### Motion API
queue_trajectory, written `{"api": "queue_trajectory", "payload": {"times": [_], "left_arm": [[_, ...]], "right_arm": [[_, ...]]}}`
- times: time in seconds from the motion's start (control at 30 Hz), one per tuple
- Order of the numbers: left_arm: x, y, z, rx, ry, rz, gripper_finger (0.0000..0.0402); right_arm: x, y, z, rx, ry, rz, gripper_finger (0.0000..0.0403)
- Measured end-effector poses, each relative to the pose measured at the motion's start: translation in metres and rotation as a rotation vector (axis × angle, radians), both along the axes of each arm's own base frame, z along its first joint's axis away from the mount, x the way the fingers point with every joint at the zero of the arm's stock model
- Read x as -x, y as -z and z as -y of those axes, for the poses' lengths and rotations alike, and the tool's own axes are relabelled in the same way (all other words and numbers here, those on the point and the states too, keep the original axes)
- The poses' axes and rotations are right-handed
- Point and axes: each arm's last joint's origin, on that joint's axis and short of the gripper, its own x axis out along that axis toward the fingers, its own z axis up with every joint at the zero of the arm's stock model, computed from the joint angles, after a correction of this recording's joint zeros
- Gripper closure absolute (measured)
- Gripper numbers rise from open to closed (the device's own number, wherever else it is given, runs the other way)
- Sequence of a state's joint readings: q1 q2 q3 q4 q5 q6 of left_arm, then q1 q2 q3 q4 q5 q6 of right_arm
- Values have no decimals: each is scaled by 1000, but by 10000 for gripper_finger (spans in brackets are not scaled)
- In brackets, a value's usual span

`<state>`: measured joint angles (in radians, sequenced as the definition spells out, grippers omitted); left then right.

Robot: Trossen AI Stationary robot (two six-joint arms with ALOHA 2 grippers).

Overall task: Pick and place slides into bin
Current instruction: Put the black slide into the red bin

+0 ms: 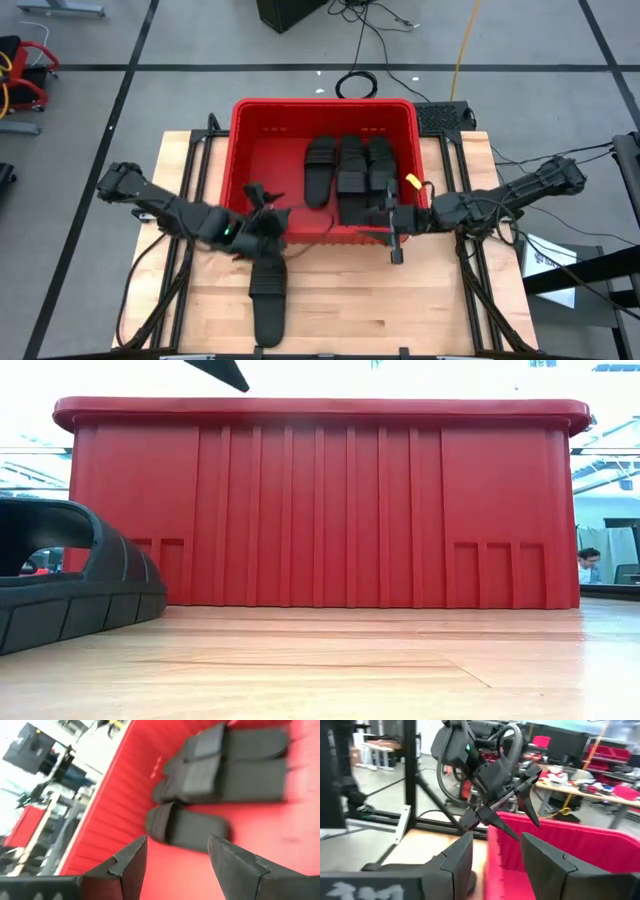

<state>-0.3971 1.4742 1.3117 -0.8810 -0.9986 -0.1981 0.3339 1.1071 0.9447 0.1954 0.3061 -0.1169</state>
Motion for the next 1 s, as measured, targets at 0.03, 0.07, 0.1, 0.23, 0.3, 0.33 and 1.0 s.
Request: {"api": "queue_trajectory", "payload": {"times": [0.03, 0.07, 0.1, 0.23, 0.3, 0.33, 1.0], "left_arm": [[3, 0, 9, 12, 18, 20, 186], [6, 1, 18, 26, 37, 35, 186], [9, 1, 26, 33, 56, 49, 186], [24, -1, 57, 60, 141, 98, 186], [32, -1, 70, 82, 180, 113, 186], [36, 0, 76, 90, 200, 119, 186], [64, 48, 162, 365, 417, -10, 186]], "right_arm": [[0, 1, -4, 1, -17, -2, 248], [-1, 2, -8, 0, -30, 3, 248], [-1, 2, -12, -2, -42, 9, 248], [-4, 4, -22, 22, -77, 28, 248], [-5, 3, -25, 35, -83, 50, 248], [-6, 3, -26, 34, -86, 62, 248], [-8, 10, -27, -85, -81, -9, 248]]}}
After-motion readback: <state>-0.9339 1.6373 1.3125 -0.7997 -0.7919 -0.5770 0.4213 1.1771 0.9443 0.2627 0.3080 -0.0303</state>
